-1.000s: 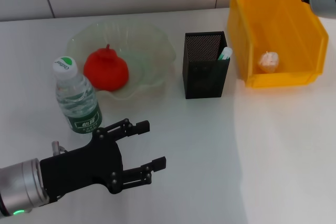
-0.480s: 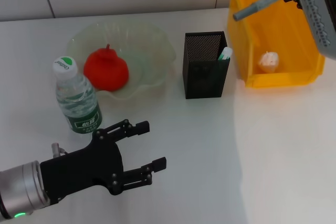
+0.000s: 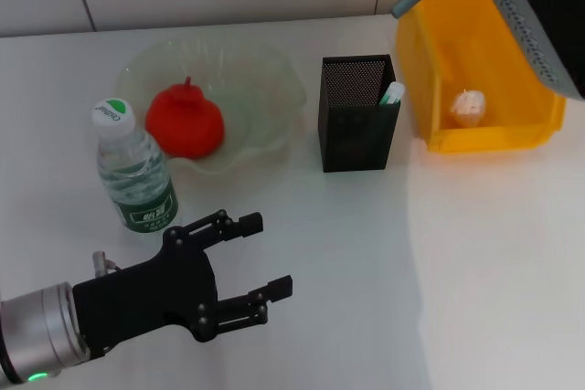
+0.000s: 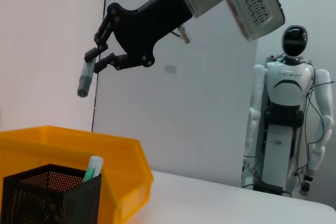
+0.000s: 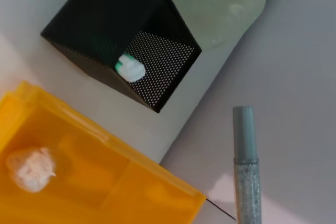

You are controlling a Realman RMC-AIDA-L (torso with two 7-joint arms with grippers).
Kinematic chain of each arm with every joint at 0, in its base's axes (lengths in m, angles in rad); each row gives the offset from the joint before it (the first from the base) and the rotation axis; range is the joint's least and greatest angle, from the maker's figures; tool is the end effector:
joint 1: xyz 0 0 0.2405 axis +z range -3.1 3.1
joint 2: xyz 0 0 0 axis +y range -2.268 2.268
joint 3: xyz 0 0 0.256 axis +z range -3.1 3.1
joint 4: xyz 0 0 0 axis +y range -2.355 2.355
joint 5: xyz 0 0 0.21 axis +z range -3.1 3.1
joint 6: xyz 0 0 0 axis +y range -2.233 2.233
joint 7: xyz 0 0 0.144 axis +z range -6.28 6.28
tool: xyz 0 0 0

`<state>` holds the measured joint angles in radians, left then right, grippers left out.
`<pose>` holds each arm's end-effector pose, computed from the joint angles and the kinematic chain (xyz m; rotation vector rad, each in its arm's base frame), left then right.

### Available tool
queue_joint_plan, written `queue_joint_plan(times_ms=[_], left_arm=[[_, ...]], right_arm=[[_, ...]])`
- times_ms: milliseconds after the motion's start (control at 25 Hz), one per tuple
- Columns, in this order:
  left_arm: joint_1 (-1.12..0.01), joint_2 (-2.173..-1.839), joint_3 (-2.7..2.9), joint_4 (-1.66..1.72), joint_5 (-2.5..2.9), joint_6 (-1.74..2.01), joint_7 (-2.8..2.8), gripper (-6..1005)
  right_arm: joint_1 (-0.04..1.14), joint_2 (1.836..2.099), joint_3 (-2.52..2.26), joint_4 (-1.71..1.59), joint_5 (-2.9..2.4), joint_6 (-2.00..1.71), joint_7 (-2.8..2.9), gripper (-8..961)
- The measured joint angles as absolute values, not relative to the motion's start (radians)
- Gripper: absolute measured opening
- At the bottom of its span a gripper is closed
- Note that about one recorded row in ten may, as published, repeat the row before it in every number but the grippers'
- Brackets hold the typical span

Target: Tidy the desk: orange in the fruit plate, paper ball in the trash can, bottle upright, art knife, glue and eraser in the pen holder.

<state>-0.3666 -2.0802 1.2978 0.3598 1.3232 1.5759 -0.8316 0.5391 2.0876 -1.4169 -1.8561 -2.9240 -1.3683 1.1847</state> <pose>-0.2597 0.2501 -0.0660 -2.7148 -0.3092 -1.0657 0.1057 0.3774 0.0915 -2.0272 -1.2038 -1.0356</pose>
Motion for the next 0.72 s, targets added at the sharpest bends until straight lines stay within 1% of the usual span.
queue_joint_plan(times_ms=[280,720], left_arm=[[-0.372,-2.081,1.298,0.350,1.317,1.574,-0.831,792],[-0.381,-2.080,1.298,0.343,1.309,1.577,-0.830,792]], right_arm=[[0.532,2.088,-1.459,-1.802,-2.924,-1.306,1.104,176],[0.544,2.086,-1.526,-1.632,-2.925,-1.138,0.964,190]])
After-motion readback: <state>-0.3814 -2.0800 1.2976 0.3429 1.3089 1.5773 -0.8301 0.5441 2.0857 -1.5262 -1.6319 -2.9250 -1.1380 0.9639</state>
